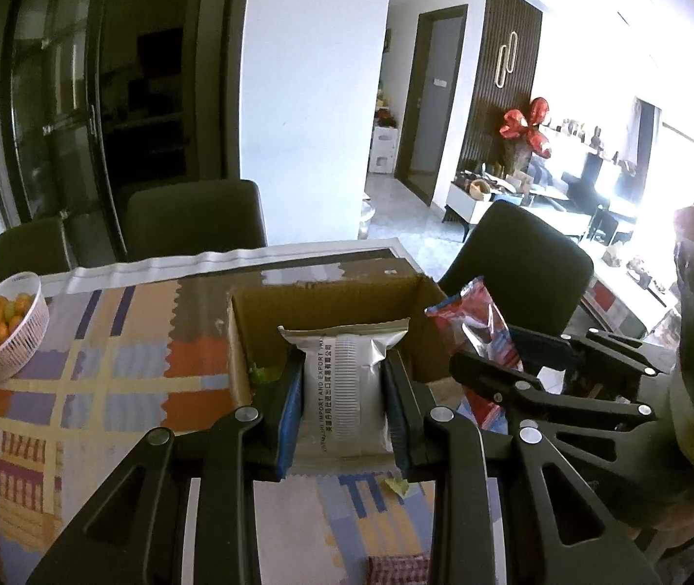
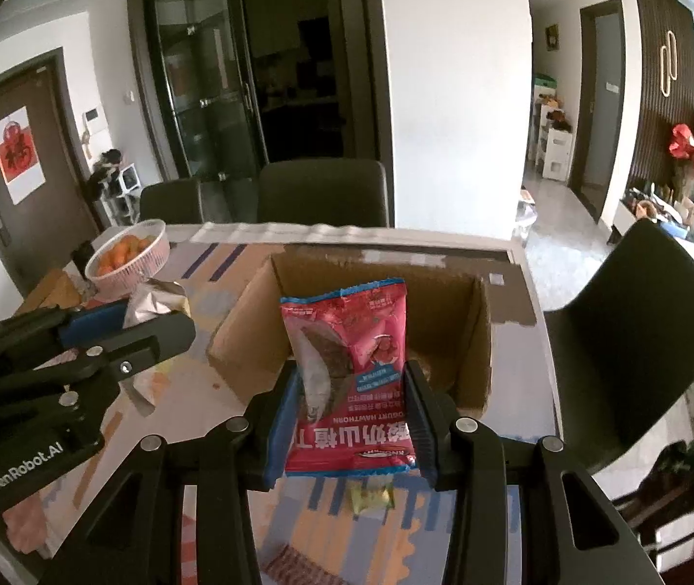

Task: Organize snacks
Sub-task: 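Carry the white packet and red bag into the box and release both, then move both grippers back toward the last two snacks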

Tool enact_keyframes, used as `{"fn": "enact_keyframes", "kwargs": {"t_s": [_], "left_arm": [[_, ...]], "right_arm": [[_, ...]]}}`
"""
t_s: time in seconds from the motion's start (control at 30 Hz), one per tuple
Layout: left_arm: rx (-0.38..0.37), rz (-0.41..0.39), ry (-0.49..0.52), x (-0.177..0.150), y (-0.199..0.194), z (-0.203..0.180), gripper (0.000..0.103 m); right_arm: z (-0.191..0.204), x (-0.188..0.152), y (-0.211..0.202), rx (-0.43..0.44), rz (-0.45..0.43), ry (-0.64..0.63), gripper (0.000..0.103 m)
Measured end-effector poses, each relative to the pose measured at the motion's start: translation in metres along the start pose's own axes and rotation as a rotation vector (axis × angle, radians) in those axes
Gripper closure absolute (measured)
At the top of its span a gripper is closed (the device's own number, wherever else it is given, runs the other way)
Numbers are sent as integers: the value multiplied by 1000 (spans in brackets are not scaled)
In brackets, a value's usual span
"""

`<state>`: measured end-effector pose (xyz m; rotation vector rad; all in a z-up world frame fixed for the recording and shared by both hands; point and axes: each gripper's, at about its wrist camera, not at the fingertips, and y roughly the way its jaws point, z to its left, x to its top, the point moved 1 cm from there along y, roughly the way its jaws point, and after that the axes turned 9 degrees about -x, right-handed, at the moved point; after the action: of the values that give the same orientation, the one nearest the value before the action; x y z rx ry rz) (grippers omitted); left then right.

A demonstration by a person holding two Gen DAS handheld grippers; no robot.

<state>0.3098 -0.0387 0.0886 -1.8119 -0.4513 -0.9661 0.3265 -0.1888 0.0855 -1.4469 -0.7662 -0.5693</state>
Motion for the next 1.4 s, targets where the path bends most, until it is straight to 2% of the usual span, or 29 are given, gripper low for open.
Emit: {"fn": "enact_keyframes", "kwargs": {"t_s": [0.3,0.83,0.9,0.97,1.03,1.3,1.4], "left_arm": [[1,20,-1,20,23,10,72],[20,107,-38,27,86,31,71],[20,119,-38,27,92,35,70],[46,130,-43,25,95,37,55],[70,120,-41,21,92,38,50],[123,72,-5,2,59,26,42],[120,61,-9,-7,44,21,41]], "right_arm": [[-5,25,14,-3,-34,7,61],[-17,29,70,-20,40,8,61],[-17,29,77,-18,57,7,59],[-18,30,82,-23,72,12,42],[-22,29,83,-34,70,39,35],[-18,11,59,-26,37,-13,35],[-13,3,47,-22,22,-41,35]]}}
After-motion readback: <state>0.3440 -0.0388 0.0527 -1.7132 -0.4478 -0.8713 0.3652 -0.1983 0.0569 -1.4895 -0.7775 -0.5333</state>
